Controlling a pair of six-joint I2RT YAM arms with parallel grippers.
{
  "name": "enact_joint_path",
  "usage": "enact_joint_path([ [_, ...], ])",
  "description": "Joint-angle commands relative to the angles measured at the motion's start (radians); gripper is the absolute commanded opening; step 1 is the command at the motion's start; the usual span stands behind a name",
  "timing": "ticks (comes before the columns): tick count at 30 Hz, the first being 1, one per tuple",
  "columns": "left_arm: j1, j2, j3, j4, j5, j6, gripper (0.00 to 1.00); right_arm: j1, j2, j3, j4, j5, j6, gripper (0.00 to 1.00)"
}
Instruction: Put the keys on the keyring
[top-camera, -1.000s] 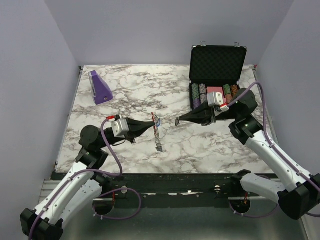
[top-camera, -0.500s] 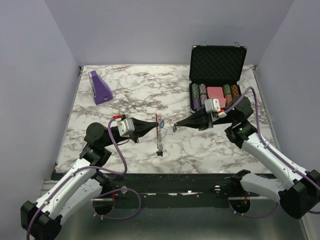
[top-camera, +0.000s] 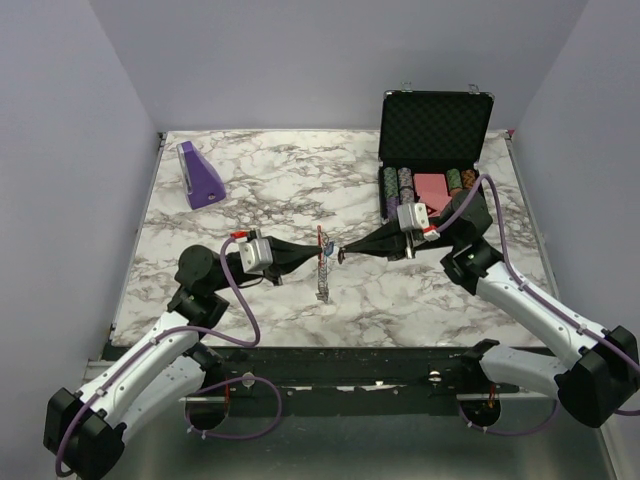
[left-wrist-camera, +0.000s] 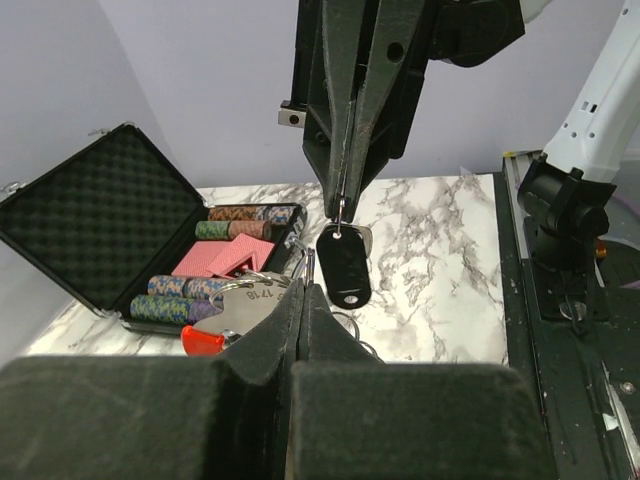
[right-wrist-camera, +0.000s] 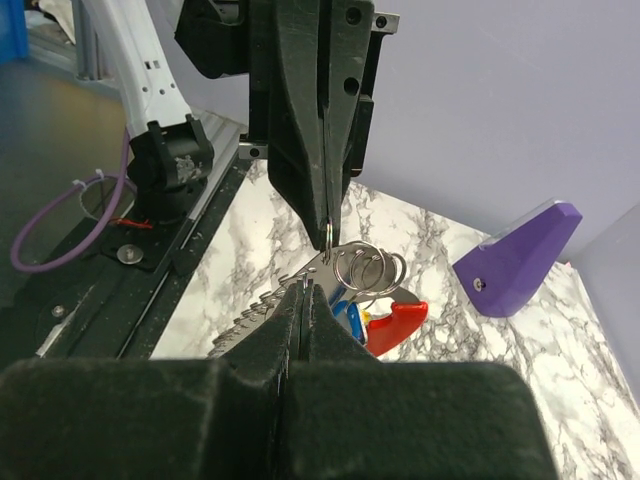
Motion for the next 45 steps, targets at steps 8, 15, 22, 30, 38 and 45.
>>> enact_joint_path([
  [8, -0.007, 0.013, 0.009, 0.047, 0.053, -0.001, 0.0, 0.015, 0.005, 0.021, -0.022, 0.064, -0.08, 0.0],
  [15, -0.019, 0.016, 0.02, 0.004, 0.032, 0.028, 0.0, 0.03, 0.008, 0.022, -0.032, 0.078, -0.08, 0.0],
  [22, -0.033, 0.01, 0.026, -0.038, -0.014, 0.063, 0.0, 0.053, 0.023, 0.025, -0.037, 0.099, -0.09, 0.0],
  [30, -0.039, -0.001, 0.025, -0.05, -0.051, 0.073, 0.0, 0.061, 0.031, 0.038, -0.043, 0.108, -0.095, 0.0],
  [38, -0.039, -0.01, 0.023, -0.059, -0.082, 0.079, 0.0, 0.063, 0.025, 0.047, -0.055, 0.128, -0.098, 0.0],
  [45, -0.039, -0.015, 0.023, -0.059, -0.088, 0.076, 0.0, 0.061, 0.023, 0.045, -0.069, 0.12, -0.101, 0.0],
])
